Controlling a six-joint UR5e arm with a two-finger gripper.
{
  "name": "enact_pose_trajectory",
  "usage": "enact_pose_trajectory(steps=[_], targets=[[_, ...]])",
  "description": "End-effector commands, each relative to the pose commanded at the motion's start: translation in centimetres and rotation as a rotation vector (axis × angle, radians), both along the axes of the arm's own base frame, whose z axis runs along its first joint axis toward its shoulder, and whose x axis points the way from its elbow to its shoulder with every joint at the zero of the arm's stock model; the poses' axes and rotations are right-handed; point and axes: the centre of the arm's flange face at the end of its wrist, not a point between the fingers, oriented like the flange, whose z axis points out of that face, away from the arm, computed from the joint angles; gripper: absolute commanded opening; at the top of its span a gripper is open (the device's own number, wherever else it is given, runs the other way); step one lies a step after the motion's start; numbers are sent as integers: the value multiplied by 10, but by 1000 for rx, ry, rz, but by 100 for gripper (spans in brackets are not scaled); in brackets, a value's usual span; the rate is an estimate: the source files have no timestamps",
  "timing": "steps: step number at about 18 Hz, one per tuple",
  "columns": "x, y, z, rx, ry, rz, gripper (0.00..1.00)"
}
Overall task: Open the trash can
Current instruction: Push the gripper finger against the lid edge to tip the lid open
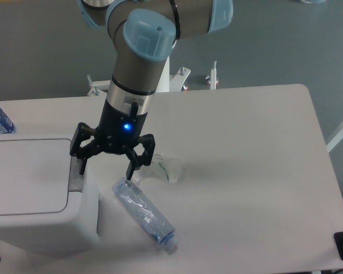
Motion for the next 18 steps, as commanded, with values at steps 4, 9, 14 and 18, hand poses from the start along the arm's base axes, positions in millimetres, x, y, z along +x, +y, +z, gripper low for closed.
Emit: enact_pose_trajectory(steps=[4,9,14,18], targets=[[0,0,-1,0,0,0,100],[-1,1,-1,5,5,-1,100],[-1,1,-2,4,6,-1,100],[-1,1,-2,4,6,-1,100]])
